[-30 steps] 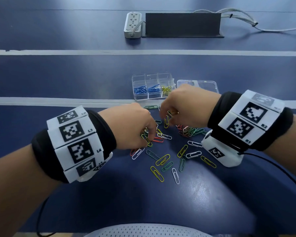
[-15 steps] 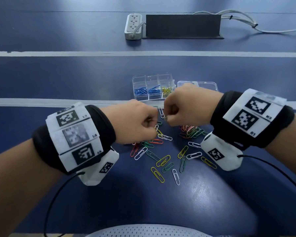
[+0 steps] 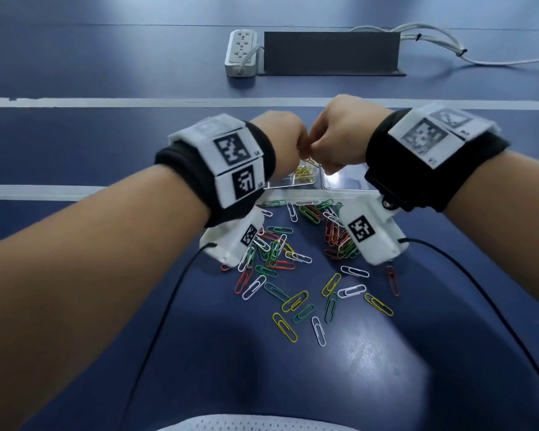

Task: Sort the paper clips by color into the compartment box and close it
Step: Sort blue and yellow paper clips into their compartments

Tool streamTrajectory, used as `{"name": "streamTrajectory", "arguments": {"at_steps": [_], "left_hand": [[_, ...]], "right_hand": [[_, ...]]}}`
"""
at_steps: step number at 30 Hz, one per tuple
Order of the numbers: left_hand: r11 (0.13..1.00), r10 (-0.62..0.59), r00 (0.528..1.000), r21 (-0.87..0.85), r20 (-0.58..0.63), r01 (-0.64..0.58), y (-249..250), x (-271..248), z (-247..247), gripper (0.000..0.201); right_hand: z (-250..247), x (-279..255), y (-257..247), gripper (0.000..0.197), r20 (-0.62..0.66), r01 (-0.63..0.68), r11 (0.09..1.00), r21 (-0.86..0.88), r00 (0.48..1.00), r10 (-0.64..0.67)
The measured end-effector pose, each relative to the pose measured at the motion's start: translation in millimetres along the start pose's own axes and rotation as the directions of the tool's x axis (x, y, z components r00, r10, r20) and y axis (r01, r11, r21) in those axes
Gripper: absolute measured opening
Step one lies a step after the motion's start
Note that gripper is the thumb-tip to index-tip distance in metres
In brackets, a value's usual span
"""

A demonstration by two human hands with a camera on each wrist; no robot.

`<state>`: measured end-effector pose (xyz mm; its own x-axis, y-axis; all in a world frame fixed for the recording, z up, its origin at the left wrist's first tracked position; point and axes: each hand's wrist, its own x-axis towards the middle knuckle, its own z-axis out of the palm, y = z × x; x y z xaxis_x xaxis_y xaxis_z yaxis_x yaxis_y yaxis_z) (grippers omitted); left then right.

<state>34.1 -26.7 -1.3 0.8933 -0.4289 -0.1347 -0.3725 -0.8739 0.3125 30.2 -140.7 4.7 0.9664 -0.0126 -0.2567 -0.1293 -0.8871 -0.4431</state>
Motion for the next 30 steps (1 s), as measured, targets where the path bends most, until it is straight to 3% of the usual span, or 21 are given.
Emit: {"name": "streamTrajectory", "arguments": {"at_steps": [4, 10, 16, 21, 26, 30], "left_hand": [[0.999, -0.030, 0.999, -0.016, 0.019, 0.030, 3.6, 8.4, -1.4, 0.035], [0.985, -0.056, 0.998, -0.161, 0.005, 0.056, 1.1, 8.1, -3.6, 0.053], [0.955, -0.019, 0.999, -0.296, -0.026, 0.011, -4.3, 2.3, -2.0, 0.043], [0.972, 0.001, 1.000, -0.236, 0.003, 0.000, -8.7, -0.4, 1.9, 0.045], [0.987, 0.045, 0.998, -0.154, 0.040, -0.039, -9.7, -5.6, 6.7, 0.047], [0.982, 0.069, 0.998, -0.175, -0.015, -0.070, -13.9, -9.8, 7.1, 0.038]], "right_hand": [[-1.1, 6.9, 0.2, 0.020, 0.022, -0.009, 0.999, 0.047, 1.000, 0.008], [-7.3, -1.0, 6.3, 0.037, 0.047, 0.027, 0.970, 0.241, 0.998, -0.039], [-4.4, -5.6, 12.2, 0.047, 0.084, -0.037, 0.971, 0.238, 0.996, 0.017], [-1.0, -11.3, 16.1, 0.037, 0.072, -0.004, 0.996, 0.087, 0.997, -0.002], [7.7, -19.7, 15.6, 0.043, 0.120, 0.098, 0.984, -0.149, 0.990, -0.080], [7.6, -22.4, 15.2, 0.043, 0.092, 0.135, 0.976, -0.170, 0.988, -0.121]]}}
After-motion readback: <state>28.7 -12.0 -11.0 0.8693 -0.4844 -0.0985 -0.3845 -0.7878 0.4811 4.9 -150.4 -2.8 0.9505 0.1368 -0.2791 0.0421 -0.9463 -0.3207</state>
